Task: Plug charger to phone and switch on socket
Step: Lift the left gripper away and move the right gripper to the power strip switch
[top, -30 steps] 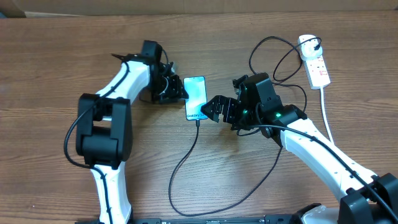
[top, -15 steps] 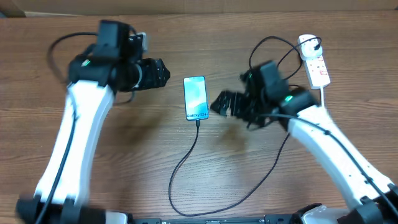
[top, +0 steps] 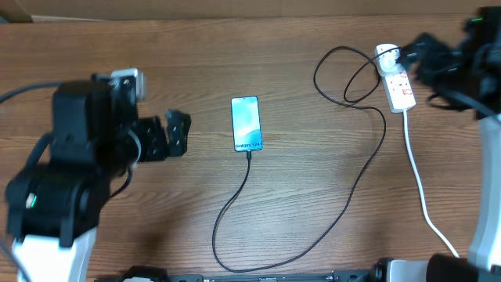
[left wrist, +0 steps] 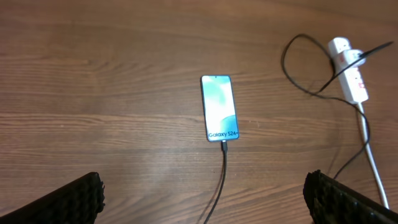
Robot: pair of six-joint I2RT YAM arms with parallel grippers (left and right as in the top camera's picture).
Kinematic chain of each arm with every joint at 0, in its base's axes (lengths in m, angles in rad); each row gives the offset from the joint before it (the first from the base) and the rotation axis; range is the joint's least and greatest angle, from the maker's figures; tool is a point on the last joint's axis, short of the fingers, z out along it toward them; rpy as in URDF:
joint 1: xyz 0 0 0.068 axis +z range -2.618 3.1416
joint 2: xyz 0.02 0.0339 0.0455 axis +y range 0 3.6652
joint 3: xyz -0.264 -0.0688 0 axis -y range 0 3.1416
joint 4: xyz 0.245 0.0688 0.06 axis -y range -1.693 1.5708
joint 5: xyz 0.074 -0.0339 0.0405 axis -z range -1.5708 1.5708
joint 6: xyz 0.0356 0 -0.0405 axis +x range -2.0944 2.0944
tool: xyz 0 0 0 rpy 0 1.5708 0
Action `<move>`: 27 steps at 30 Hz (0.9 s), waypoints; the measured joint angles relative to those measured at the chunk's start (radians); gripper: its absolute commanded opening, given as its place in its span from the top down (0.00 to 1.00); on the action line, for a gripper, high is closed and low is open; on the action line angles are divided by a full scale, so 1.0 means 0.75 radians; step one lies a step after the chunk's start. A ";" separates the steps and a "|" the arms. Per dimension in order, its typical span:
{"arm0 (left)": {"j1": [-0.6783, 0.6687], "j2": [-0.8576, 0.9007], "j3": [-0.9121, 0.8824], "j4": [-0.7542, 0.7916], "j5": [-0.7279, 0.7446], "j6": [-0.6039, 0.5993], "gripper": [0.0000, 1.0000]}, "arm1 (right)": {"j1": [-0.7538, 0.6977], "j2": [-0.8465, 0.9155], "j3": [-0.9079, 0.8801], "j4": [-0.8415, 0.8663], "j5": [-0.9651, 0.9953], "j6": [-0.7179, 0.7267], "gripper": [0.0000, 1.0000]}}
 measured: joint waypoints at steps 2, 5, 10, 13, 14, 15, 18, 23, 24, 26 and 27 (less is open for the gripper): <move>0.000 -0.046 0.000 -0.023 0.000 0.000 0.00 | -0.084 0.072 0.031 -0.006 -0.032 -0.026 0.00; 0.000 -0.075 0.001 -0.058 -0.001 0.000 0.00 | -0.168 0.224 0.080 -0.023 -0.082 -0.070 0.00; 0.000 -0.043 0.000 -0.111 -0.004 0.000 0.00 | -0.196 0.511 0.198 -0.039 -0.113 -0.166 0.00; 0.000 -0.008 0.000 -0.136 -0.005 0.000 0.00 | -0.192 0.612 0.214 0.084 -0.107 -0.223 0.00; 0.000 0.007 0.000 -0.149 -0.005 0.000 0.01 | -0.190 0.640 0.217 0.136 -0.080 -0.239 0.00; 0.000 0.018 0.000 -0.157 -0.005 0.000 0.00 | -0.190 0.655 0.219 0.166 -0.061 -0.249 0.00; 0.000 0.061 0.000 -0.183 -0.005 0.000 0.00 | -0.190 0.701 0.226 0.231 0.062 -0.274 0.00; 0.000 0.133 -0.001 -0.201 -0.005 0.000 0.00 | -0.190 0.777 0.226 0.349 0.191 -0.290 0.00; 0.000 0.144 -0.001 -0.201 -0.004 0.000 0.01 | -0.190 0.796 0.226 0.366 0.200 -0.292 0.00; 0.000 0.178 -0.001 -0.214 -0.002 0.000 0.01 | -0.190 0.842 0.227 0.401 0.221 -0.298 0.00; 0.000 0.191 -0.001 -0.216 0.007 0.000 0.00 | -0.190 0.865 0.227 0.410 0.225 -0.298 0.00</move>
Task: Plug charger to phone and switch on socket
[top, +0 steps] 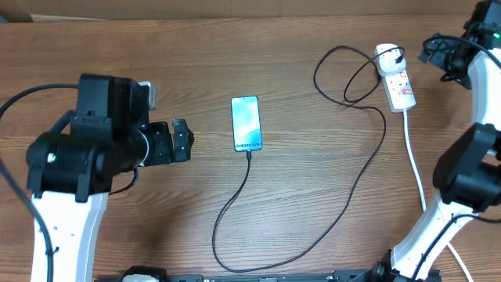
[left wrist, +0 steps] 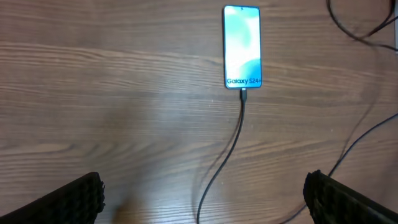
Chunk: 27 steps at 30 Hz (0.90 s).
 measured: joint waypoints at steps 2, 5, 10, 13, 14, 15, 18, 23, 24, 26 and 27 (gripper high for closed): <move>0.000 0.021 0.000 0.014 0.026 -0.001 0.00 | 0.002 0.045 0.000 0.006 0.011 -0.008 0.00; 0.000 0.026 0.000 0.054 0.051 0.001 0.01 | 0.008 0.107 0.000 0.008 0.039 -0.019 0.00; 0.000 0.026 0.000 0.067 0.067 0.010 0.00 | 0.019 0.172 0.000 0.003 0.067 -0.031 0.00; 0.000 0.026 0.000 0.062 0.071 0.011 0.00 | 0.021 0.180 0.000 0.004 0.070 -0.036 0.00; 0.000 0.026 0.000 0.061 0.073 0.011 0.00 | 0.022 0.180 0.000 0.004 0.071 -0.036 0.00; 0.000 0.026 0.000 0.061 0.075 0.011 0.01 | 0.022 0.180 0.000 0.005 0.071 -0.034 0.00; 0.000 0.026 0.000 0.061 0.075 0.011 0.01 | 0.021 0.180 0.000 0.005 0.071 -0.024 0.00; 0.000 0.026 0.000 0.061 0.075 0.011 0.00 | 0.024 0.180 0.000 0.019 0.071 0.022 0.00; 0.000 0.026 0.000 0.061 0.075 0.011 0.00 | 0.024 0.180 0.000 0.023 0.070 0.028 0.00; 0.000 0.026 0.000 0.061 0.075 0.011 0.01 | 0.027 0.180 0.000 0.030 0.066 0.036 0.00; 0.000 0.026 0.000 0.061 0.075 0.011 0.01 | 0.028 0.182 0.000 0.030 0.064 0.037 0.00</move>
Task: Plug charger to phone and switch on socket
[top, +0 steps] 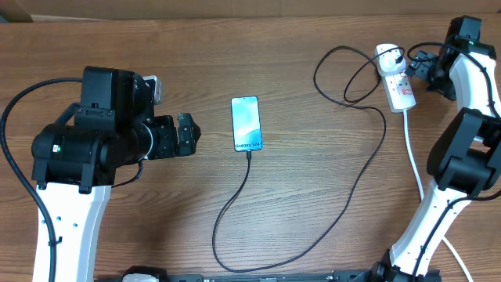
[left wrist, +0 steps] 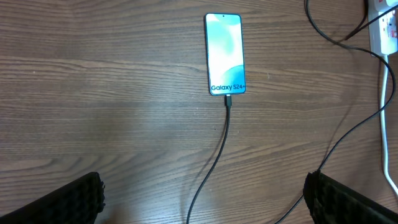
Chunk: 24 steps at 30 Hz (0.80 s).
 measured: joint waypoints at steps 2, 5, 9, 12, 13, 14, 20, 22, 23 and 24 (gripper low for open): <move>0.000 0.000 0.000 -0.001 0.000 0.000 0.01 | 0.005 0.006 0.000 0.004 -0.004 0.004 0.00; 0.000 0.000 0.000 -0.001 0.000 0.000 0.00 | 0.016 0.023 0.000 0.010 -0.006 0.010 0.00; 0.000 0.000 0.000 -0.009 0.000 0.000 0.00 | 0.025 0.039 0.000 0.020 -0.006 0.015 0.00; 0.000 0.000 0.000 -0.010 0.000 0.000 0.01 | 0.024 0.039 0.000 0.023 -0.008 0.018 0.00; 0.000 0.000 0.000 -0.010 0.000 0.000 0.01 | 0.024 0.040 0.000 0.022 -0.008 0.018 0.00; 0.000 0.000 0.000 -0.010 0.000 0.000 0.00 | 0.024 0.040 0.000 0.023 -0.008 0.019 0.00; 0.000 0.000 0.000 -0.010 0.000 0.000 0.00 | 0.024 0.040 0.000 0.027 -0.008 0.019 0.00; 0.000 0.000 0.000 -0.010 -0.001 0.000 0.00 | 0.024 0.040 0.000 0.033 -0.009 0.019 0.00; 0.000 0.000 0.000 -0.010 0.000 0.000 0.00 | 0.024 0.040 0.000 0.033 -0.010 0.019 0.00; 0.000 0.000 0.000 -0.010 -0.001 0.000 0.00 | 0.024 0.040 0.000 0.033 -0.015 0.019 0.00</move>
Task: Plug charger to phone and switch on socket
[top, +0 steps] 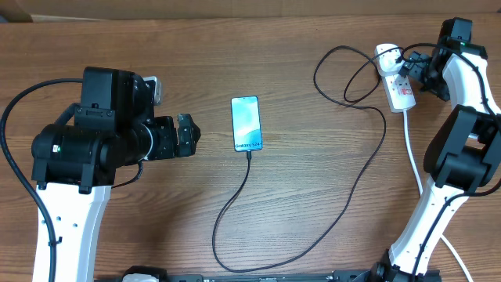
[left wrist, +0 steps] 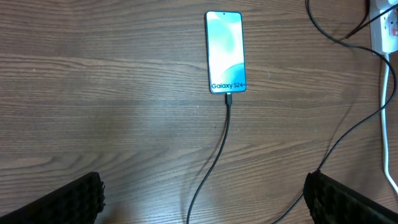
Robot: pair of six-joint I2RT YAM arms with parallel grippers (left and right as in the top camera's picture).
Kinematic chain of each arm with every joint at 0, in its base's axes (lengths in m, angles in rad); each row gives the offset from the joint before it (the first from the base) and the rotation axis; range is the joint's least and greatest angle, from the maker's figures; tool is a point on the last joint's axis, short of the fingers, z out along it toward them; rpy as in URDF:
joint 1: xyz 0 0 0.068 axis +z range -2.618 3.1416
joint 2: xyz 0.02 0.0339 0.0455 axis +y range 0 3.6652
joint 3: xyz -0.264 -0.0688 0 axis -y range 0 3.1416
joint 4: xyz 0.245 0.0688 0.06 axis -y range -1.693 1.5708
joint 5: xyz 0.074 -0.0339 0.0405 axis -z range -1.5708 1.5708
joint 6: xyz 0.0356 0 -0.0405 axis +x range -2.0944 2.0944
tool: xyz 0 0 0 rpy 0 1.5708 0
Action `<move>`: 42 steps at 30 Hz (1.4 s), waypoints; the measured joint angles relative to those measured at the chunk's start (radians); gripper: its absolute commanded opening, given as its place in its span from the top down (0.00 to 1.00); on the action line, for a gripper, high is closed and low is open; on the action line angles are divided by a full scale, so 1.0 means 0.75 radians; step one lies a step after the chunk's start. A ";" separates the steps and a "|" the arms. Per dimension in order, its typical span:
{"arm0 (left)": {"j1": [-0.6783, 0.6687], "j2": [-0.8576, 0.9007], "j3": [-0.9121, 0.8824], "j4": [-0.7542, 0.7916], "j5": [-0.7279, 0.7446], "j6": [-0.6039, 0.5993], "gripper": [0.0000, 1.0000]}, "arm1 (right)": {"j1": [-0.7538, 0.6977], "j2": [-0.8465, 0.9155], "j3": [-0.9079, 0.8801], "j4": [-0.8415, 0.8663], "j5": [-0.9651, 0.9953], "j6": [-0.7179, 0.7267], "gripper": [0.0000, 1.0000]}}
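Note:
The phone [top: 246, 123] lies screen up and lit at the table's middle, with the black charger cable [top: 235, 196] plugged into its lower end. The cable loops round to the white power strip [top: 398, 82] at the far right. My right gripper [top: 415, 66] sits against the strip's right side near the plug; its jaw state is unclear. My left gripper [top: 188, 135] hovers open to the left of the phone. In the left wrist view the phone [left wrist: 226, 52] and cable [left wrist: 219, 149] lie ahead of the open gripper [left wrist: 202, 205], whose fingers [left wrist: 59, 202] hold nothing.
The strip's white lead [top: 419, 188] runs down the right side of the wooden table [top: 117, 47]. The black cable makes a wide loop [top: 344, 74] left of the strip and a long bend near the front edge.
My right gripper has shifted slightly left, closer onto the power strip. The left arm, phone and cable have not moved.
At first my right gripper was over the power strip and the left arm sat low at the left. Then the right gripper was back at the far right edge and the left arm stood higher. After that the right gripper was beside the strip again, and now closer.

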 measured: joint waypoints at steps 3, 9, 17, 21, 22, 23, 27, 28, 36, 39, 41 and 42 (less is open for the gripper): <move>0.000 0.000 0.000 0.000 0.001 0.000 0.00 | -0.002 0.000 0.000 0.000 -0.011 -0.001 0.00; 0.000 0.000 0.000 0.000 0.000 0.000 0.00 | -0.003 0.000 0.000 -0.001 -0.014 -0.001 0.00; 0.000 0.000 0.000 0.000 0.000 0.000 0.00 | -0.003 0.000 0.000 0.014 -0.004 0.001 0.00; 0.000 0.000 0.000 0.000 0.000 0.000 0.01 | -0.003 0.000 0.000 0.016 -0.004 -0.001 0.00; 0.000 0.000 0.000 0.000 0.000 0.000 0.01 | -0.003 0.000 0.000 0.016 -0.004 -0.001 0.00; 0.000 0.000 0.000 0.001 0.000 0.000 0.01 | -0.003 0.001 0.000 0.016 -0.004 -0.001 0.00; 0.000 0.000 0.000 0.001 0.000 0.000 0.01 | -0.003 0.010 0.000 0.017 -0.004 -0.001 0.00; 0.000 0.000 0.000 0.001 0.000 0.000 0.00 | -0.003 0.016 0.000 0.026 -0.002 0.002 0.00; 0.000 0.000 0.000 0.001 0.000 0.000 0.00 | -0.005 0.018 0.004 0.017 -0.010 0.003 0.00; 0.000 0.000 0.000 0.001 0.000 0.000 0.01 | -0.009 0.018 0.007 0.008 -0.029 -0.003 0.00; 0.000 0.000 0.000 0.001 0.000 0.000 0.00 | -0.011 0.018 0.009 0.000 -0.040 -0.008 0.00; 0.000 0.000 0.000 0.001 0.000 0.000 0.00 | -0.011 0.018 0.010 -0.004 -0.042 -0.015 0.00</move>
